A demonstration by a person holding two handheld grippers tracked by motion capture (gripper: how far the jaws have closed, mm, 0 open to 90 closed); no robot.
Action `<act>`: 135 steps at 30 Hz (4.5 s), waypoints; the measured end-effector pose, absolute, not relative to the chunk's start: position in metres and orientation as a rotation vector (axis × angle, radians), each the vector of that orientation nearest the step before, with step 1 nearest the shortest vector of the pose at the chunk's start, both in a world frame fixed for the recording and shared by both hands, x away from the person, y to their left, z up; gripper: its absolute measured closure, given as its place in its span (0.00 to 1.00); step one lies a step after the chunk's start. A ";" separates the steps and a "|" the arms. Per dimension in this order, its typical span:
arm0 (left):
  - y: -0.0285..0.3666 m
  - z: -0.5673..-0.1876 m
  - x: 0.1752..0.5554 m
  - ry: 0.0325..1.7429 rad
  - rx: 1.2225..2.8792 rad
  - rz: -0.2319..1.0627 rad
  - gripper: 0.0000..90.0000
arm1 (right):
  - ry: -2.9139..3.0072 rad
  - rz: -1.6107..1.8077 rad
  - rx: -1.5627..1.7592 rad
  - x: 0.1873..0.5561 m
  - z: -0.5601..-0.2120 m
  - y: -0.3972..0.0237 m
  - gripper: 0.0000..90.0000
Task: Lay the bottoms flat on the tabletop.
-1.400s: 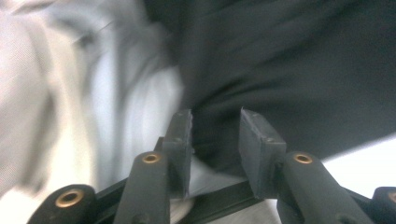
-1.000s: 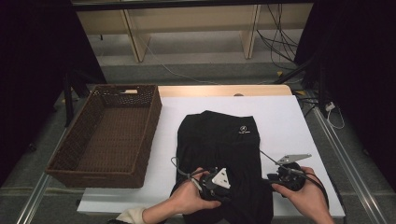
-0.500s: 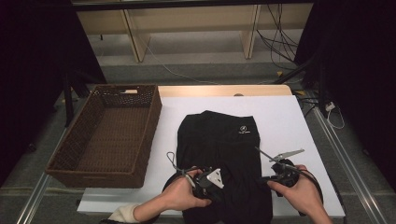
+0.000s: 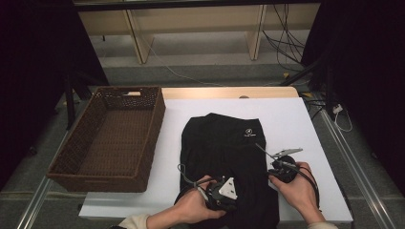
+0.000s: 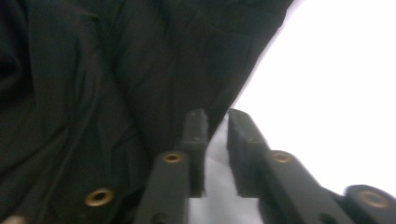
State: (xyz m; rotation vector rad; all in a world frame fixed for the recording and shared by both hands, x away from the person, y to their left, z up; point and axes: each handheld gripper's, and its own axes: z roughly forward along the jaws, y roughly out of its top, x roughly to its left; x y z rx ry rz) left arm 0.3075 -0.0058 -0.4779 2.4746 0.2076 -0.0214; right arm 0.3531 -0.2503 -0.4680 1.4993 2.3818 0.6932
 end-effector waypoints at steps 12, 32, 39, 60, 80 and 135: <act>0.011 -0.470 0.314 0.204 2.549 -0.151 0.97 | 2.242 0.793 1.549 0.357 -0.454 -0.266 1.00; 0.008 -0.472 0.306 0.165 2.530 -0.171 0.97 | 2.437 0.634 1.550 0.323 -0.463 -0.249 1.00; 0.017 -0.460 0.308 0.185 2.471 -0.137 0.86 | 2.467 0.574 1.572 0.317 -0.458 -0.254 1.00; 0.113 -0.461 0.328 0.564 2.425 0.119 0.48 | 2.600 1.034 1.214 0.319 -0.452 -0.158 0.73; 0.127 -0.453 0.327 0.541 2.419 0.128 0.98 | 2.713 0.987 1.133 0.339 -0.472 -0.112 1.00; 0.139 -0.438 0.332 0.572 2.330 0.227 0.72 | 2.800 1.214 1.401 0.296 -0.443 -0.074 1.00</act>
